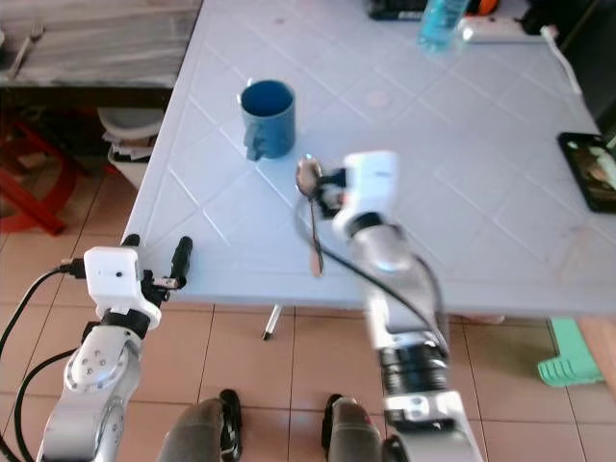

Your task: Setting the table

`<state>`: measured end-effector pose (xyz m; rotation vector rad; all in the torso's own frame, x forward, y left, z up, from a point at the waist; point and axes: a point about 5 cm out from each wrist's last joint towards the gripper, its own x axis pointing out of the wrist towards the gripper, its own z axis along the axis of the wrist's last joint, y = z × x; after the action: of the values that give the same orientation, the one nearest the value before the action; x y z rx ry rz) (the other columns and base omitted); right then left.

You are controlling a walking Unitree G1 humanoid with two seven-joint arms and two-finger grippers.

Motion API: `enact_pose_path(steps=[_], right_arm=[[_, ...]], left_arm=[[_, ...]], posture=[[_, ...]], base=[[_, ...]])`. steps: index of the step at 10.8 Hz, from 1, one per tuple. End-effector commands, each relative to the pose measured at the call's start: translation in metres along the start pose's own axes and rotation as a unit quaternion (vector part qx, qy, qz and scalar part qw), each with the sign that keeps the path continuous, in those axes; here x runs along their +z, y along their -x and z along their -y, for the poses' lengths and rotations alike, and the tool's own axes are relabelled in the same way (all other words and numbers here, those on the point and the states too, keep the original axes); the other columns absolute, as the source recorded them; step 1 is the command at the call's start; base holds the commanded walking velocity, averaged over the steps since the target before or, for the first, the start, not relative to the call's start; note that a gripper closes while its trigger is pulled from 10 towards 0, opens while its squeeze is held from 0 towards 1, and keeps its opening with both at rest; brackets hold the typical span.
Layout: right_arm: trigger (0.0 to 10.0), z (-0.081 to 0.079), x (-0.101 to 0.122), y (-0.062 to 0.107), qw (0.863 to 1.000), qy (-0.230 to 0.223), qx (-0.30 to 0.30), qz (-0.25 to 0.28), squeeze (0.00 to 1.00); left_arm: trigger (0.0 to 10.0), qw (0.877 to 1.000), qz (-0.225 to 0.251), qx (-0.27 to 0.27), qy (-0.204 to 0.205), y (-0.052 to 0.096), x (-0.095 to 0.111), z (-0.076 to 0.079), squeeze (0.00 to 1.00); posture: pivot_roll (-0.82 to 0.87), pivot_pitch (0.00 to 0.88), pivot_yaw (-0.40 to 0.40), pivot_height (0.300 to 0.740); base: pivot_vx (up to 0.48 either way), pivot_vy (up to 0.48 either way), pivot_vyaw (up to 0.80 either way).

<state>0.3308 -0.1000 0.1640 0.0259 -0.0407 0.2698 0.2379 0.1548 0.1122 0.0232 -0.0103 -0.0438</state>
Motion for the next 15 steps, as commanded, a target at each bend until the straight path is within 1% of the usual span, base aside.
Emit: enact_pose_path(steps=[1,2,3,5,6,7,9,11,13,15], right_arm=[[10.0,-0.003,-0.006,0.002,1.0,-0.004,-0.001,-0.017,0.0],[10.0,-0.007,-0.009,0.008,1.0,-0.001,-0.004,-0.028,0.0],[10.0,-0.008,-0.01,0.013,0.999,0.0,-0.012,-0.03,0.0],[10.0,-0.004,-0.008,0.019,0.999,0.009,-0.035,-0.031,0.0],[10.0,-0.003,-0.005,0.019,0.999,0.003,-0.041,-0.034,0.0],[10.0,-0.005,-0.006,0.02,0.998,0.0,-0.042,-0.044,0.0],[10.0,-0.013,-0.015,0.021,0.996,0.002,-0.035,-0.078,0.0],[10.0,-0.016,-0.019,0.022,0.994,0.011,-0.032,-0.101,0.0],[10.0,-0.02,-0.022,0.02,0.993,0.025,-0.021,-0.118,0.0],[10.0,-0.027,-0.018,0.014,0.993,0.03,-0.006,-0.113,0.0]], left_arm=[[10.0,1.0,-0.005,-0.001,-0.003,0.003,0.0,-0.001,0.0],[10.0,1.0,-0.006,-0.001,-0.002,0.004,0.0,-0.001,0.0],[10.0,1.0,-0.008,-0.003,-0.001,0.004,0.0,0.0,0.0],[10.0,1.0,-0.011,-0.007,0.002,0.003,0.0,0.001,0.0],[10.0,1.0,-0.012,-0.011,0.004,0.003,0.0,0.003,0.0],[10.0,1.0,-0.012,-0.012,0.004,0.002,0.0,0.003,0.0],[10.0,1.0,-0.016,-0.017,0.006,0.003,-0.001,0.004,0.0],[10.0,1.0,-0.019,-0.023,0.006,0.003,-0.002,0.005,0.0],[10.0,0.999,-0.021,-0.028,0.009,0.003,-0.003,0.007,0.0],[10.0,0.999,-0.023,-0.032,0.011,0.003,-0.004,0.009,0.0]], posture=[[0.05,0.268,0.025,0.74],[0.05,0.273,0.022,0.74],[0.04,0.274,0.022,0.74],[0.03,0.272,0.019,0.74],[0.03,0.271,0.02,0.74],[0.03,0.269,0.021,0.74],[0.04,0.267,0.019,0.74],[0.04,0.265,0.018,0.74],[0.03,0.264,0.018,0.74],[0.03,0.264,0.016,0.74]], base=[[0.0,0.0,0.0],[0.0,0.0,0.0],[0.0,0.0,0.0],[0.0,0.0,0.0],[0.0,0.0,0.0],[0.0,0.0,0.0],[0.0,0.0,0.0],[0.0,0.0,0.0],[0.0,0.0,0.0],[0.0,0.0,0.0]])
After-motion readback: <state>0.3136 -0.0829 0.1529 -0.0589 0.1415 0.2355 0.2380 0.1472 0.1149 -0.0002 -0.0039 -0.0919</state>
